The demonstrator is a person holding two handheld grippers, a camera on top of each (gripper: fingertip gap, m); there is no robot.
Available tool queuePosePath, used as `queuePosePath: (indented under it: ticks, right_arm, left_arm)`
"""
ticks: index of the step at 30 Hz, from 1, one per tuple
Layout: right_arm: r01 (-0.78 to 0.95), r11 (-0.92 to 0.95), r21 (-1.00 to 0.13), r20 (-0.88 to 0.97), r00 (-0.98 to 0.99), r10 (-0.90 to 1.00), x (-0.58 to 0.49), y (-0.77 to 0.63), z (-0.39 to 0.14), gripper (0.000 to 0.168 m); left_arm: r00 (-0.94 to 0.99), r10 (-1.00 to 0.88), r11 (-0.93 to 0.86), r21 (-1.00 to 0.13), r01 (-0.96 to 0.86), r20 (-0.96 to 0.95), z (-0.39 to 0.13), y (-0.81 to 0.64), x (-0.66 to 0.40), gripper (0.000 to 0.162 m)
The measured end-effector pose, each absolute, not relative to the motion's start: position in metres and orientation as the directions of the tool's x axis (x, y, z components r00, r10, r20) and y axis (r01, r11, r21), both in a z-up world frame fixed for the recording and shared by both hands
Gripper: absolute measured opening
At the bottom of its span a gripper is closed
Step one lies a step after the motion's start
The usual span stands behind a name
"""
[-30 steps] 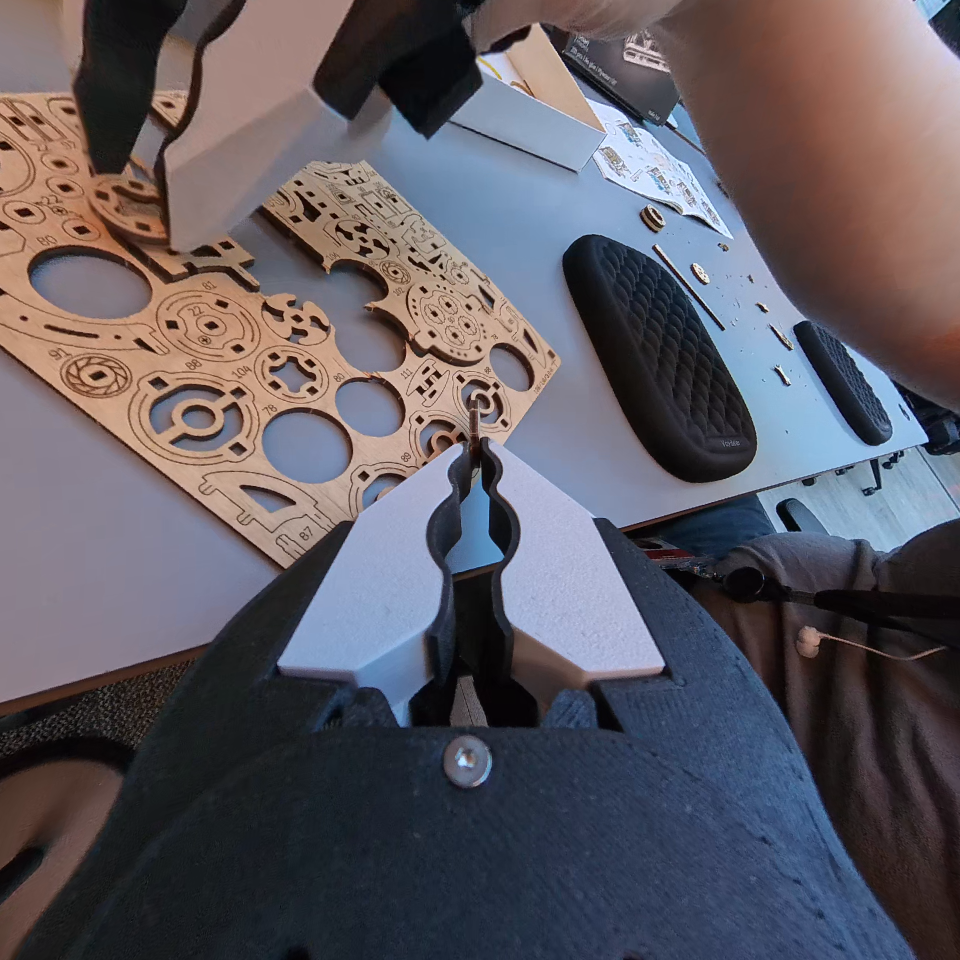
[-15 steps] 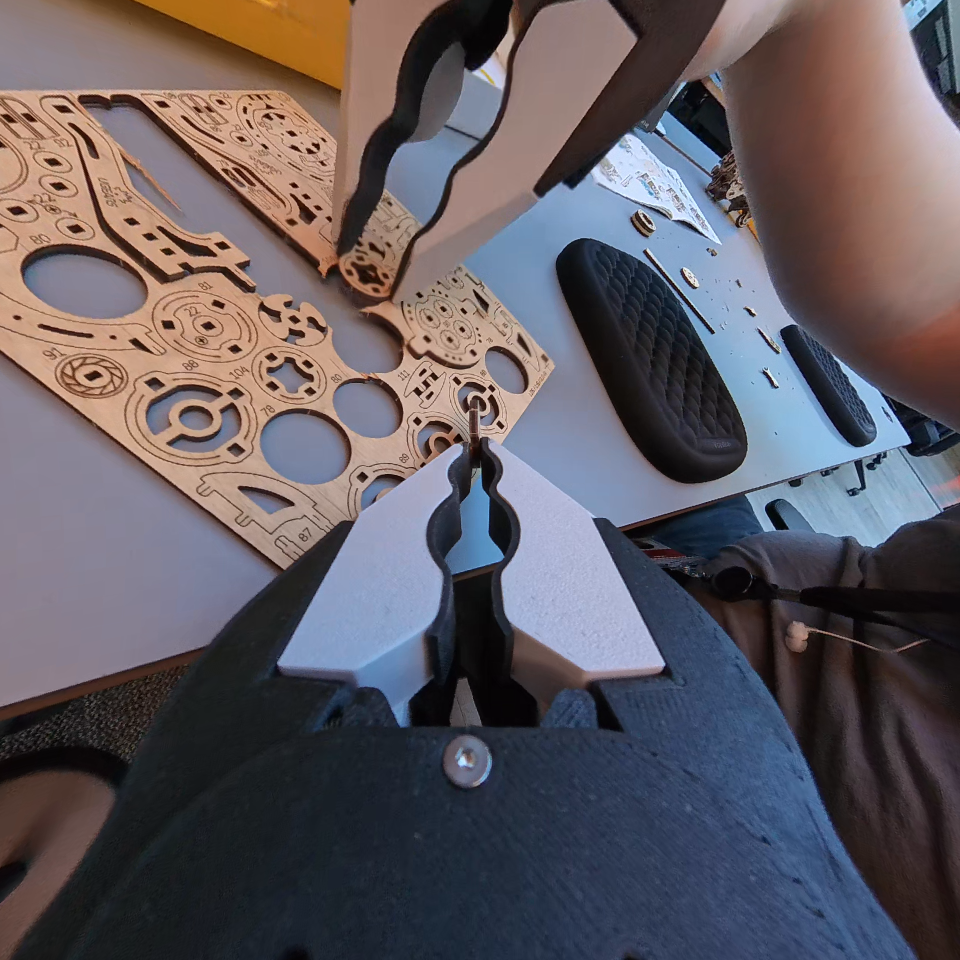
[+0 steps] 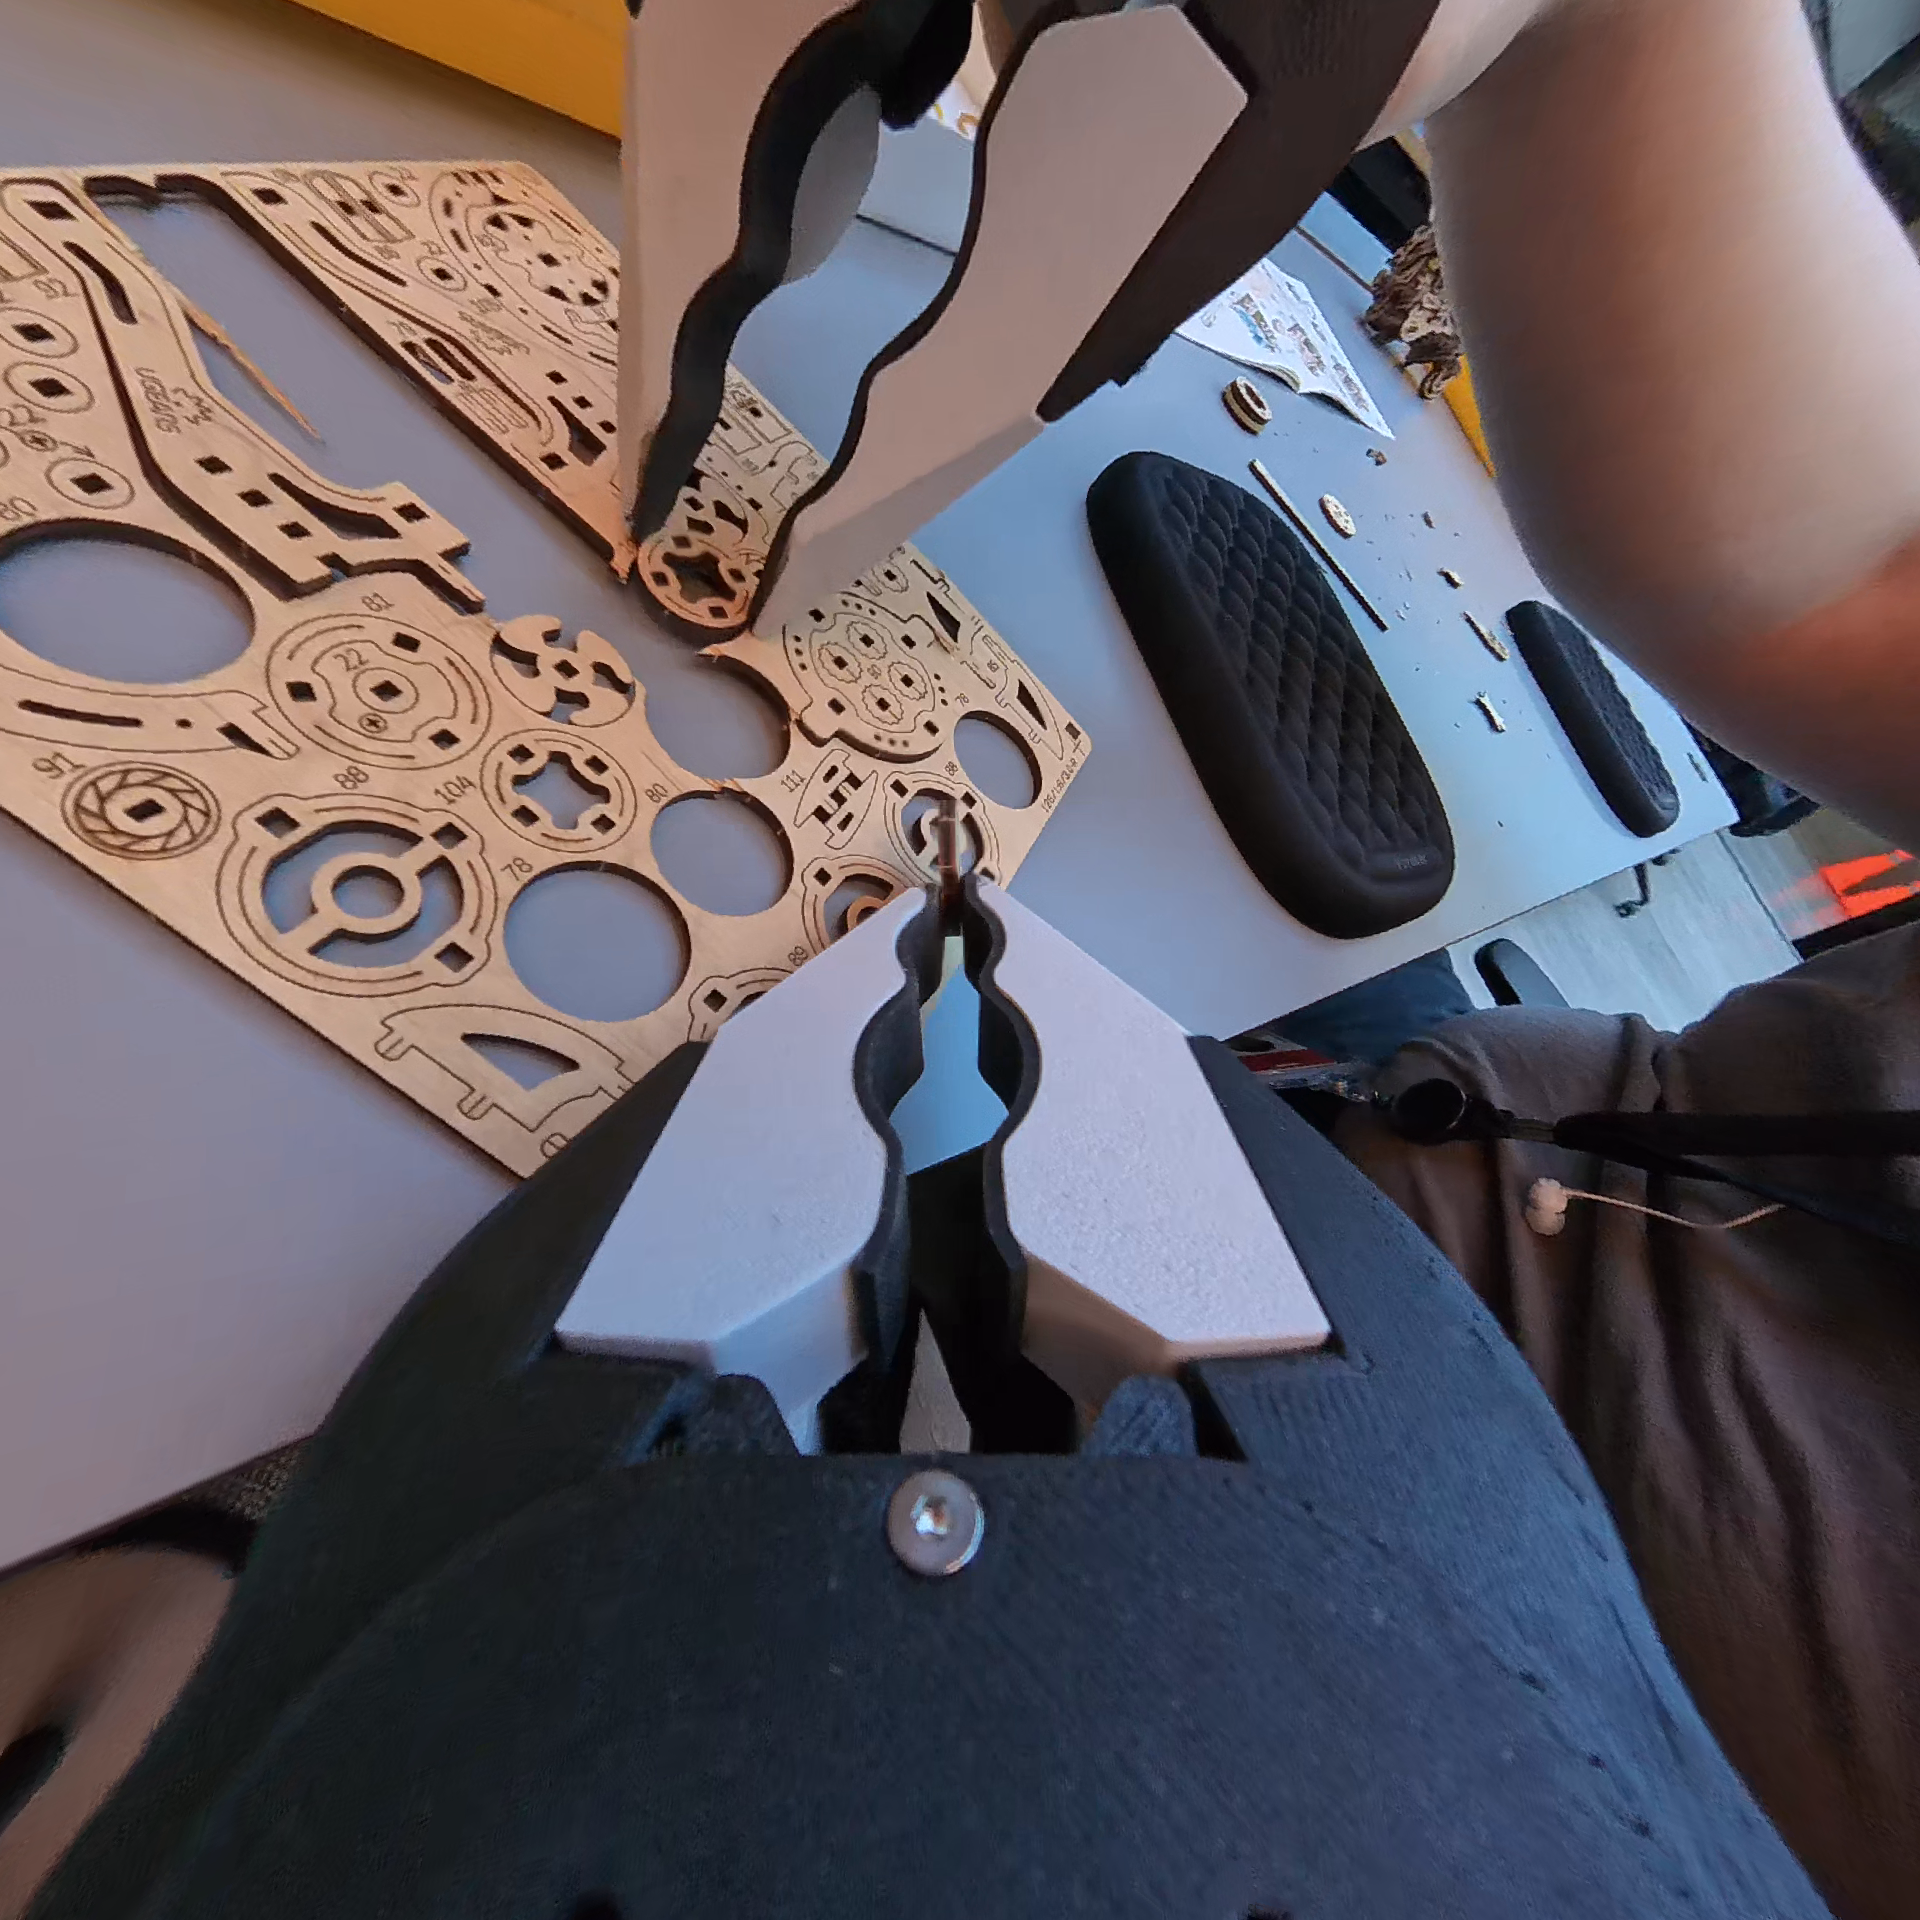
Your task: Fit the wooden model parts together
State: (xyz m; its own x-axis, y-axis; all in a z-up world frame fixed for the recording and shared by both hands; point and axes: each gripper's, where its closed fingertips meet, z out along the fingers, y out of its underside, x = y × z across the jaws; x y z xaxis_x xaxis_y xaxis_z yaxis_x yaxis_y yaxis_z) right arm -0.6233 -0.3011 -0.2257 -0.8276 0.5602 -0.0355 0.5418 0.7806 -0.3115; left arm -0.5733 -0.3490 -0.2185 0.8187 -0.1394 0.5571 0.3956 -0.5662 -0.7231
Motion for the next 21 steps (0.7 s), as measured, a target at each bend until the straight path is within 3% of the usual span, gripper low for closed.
queuePosePath:
  ticks: [4, 10, 15, 21]
  right_arm:
    - [0.535, 0.78, -0.325, -0.077, -0.837, 0.542, -0.623, -0.301, -0.226, 0.021]
    - [0.516, 0.78, -0.354, -0.073, -0.847, 0.527, -0.623, -0.297, -0.22, 0.038]
    - [0.577, 0.624, -0.526, -0.089, -0.767, 0.635, -0.651, -0.286, -0.196, 0.037]
    - [0.652, 0.632, -0.419, 0.018, -0.69, 0.724, -0.67, -0.26, -0.229, 0.033]
  left_arm:
    - [0.787, -0.172, -0.59, -0.702, 0.399, 0.592, -0.218, -0.35, -0.571, 0.001]
    - [0.798, -0.171, -0.59, -0.709, 0.387, 0.578, -0.219, -0.35, -0.57, 0.001]
    - [0.807, -0.15, -0.583, -0.71, 0.394, 0.571, -0.222, -0.353, -0.569, 0.001]
    - [0.823, -0.092, -0.552, -0.717, 0.426, 0.56, -0.223, -0.355, -0.578, 0.001]
